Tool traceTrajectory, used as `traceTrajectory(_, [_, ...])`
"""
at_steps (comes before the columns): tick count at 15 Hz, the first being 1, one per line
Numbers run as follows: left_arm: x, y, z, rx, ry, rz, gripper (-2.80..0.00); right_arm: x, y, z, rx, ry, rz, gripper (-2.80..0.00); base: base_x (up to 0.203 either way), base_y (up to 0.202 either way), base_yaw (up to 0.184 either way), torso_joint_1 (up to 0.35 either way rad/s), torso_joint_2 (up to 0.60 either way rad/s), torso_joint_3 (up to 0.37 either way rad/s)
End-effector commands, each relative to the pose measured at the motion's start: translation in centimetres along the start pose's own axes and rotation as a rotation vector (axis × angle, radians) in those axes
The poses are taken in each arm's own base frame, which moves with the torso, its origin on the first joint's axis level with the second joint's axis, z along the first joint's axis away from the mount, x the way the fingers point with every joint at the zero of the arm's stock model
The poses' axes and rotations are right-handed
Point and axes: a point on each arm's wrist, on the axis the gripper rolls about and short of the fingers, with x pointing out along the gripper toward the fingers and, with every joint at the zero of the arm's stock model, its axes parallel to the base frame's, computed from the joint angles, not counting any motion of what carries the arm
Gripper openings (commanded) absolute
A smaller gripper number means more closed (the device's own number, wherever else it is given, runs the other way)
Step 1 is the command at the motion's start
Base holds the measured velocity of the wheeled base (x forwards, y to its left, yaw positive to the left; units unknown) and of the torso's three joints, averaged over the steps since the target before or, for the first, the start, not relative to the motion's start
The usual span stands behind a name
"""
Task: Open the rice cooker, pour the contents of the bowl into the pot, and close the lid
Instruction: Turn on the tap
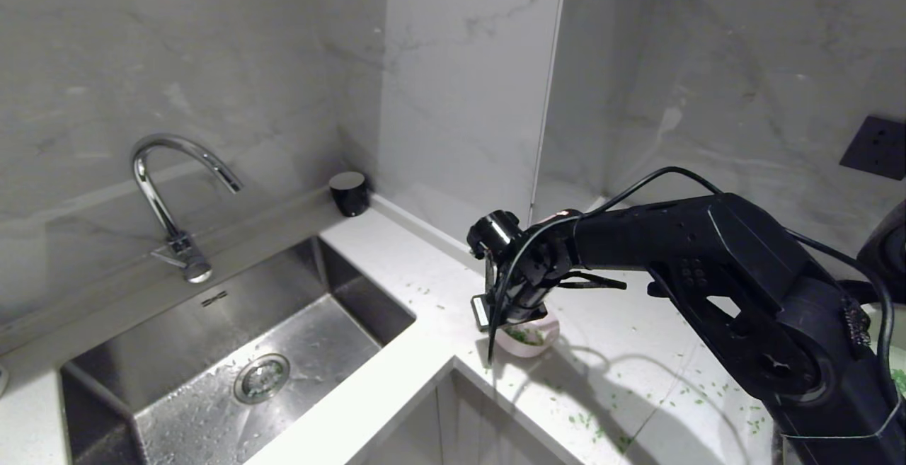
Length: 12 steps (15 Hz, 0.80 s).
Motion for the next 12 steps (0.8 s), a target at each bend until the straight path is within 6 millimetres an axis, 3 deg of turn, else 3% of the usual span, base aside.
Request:
traceTrajectory(1, [0.0,0.0,0.0,-0.001,-0.002,0.000,-2.80,0.5,0.6,0.1,-0.010,-0.002,0.006,-2.80,0.000,0.000,0.000,0.000,0.00,0.000])
traceTrajectory(4, [0.0,0.0,0.0,-0.001,-0.002,0.000,-2.80,0.9,1.6,-0.3,-0.030,0.006,0.011,-2.80,0.000,0.000,0.000,0.000,0.00,0.000])
traceTrajectory(5, [0.0,0.0,0.0,-0.001,-0.002,0.000,-2.80,1.1,1.6,-0.5,-0.031,0.015,0.007,0.00,0.000,0.000,0.000,0.000,0.00,0.000])
traceTrajectory(10, [0.0,0.0,0.0,-0.001,-0.002,0.000,-2.80,0.8,1.3,-0.4,-0.027,0.017,-0.011,0.00,0.000,0.000,0.000,0.000,0.00,0.000])
traceTrajectory(12, [0.0,0.0,0.0,-0.001,-0.002,0.000,-2.80,-0.2,1.2,0.0,-0.021,-0.003,-0.006,0.00,0.000,0.000,0.000,0.000,0.00,0.000])
